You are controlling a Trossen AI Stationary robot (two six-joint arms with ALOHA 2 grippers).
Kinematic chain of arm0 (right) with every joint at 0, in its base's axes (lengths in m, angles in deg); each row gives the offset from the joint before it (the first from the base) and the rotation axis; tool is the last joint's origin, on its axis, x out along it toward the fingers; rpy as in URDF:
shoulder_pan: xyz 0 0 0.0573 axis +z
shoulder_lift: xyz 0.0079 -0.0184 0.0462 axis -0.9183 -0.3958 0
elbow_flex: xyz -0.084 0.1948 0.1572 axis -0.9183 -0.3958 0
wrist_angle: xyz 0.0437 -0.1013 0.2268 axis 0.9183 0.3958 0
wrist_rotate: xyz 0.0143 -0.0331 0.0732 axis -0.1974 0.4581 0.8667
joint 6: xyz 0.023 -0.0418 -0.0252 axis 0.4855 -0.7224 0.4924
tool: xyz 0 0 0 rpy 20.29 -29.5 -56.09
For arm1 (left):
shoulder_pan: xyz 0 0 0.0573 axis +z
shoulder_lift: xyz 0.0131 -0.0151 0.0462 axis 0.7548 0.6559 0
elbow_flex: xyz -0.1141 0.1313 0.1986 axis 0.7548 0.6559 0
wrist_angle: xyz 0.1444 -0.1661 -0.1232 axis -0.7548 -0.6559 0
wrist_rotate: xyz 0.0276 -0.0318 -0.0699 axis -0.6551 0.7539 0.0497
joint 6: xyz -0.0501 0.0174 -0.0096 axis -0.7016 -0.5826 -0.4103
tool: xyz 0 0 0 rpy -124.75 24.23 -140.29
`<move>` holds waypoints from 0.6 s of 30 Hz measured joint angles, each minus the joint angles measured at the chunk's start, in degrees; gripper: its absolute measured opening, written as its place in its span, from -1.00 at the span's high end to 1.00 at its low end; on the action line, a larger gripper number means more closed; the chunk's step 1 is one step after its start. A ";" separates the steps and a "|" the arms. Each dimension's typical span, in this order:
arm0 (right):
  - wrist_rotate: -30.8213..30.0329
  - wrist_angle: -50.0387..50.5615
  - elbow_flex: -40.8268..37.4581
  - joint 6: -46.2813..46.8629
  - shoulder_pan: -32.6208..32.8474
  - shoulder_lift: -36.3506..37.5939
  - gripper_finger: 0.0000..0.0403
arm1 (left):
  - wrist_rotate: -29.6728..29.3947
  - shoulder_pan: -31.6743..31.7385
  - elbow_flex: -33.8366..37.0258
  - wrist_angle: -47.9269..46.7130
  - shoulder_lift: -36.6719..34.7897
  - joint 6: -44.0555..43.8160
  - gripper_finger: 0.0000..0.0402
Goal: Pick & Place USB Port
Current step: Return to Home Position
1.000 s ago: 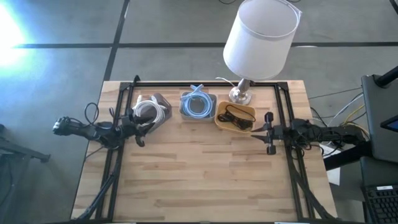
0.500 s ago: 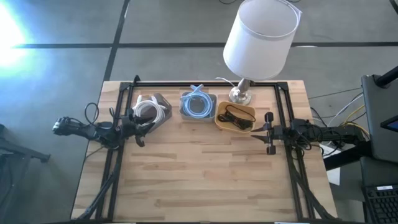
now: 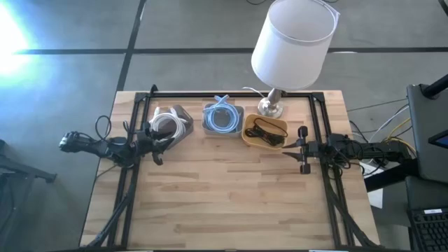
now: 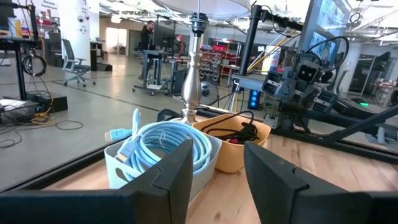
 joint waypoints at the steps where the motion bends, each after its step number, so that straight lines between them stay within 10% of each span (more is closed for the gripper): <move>1: 0.00 -0.01 0.00 0.00 0.00 0.00 0.59 | 0.00 0.00 0.00 0.00 0.00 0.02 0.27; 18: -0.02 -0.01 0.02 0.00 0.00 0.00 0.62 | 0.02 0.00 0.00 -0.02 0.00 0.06 0.27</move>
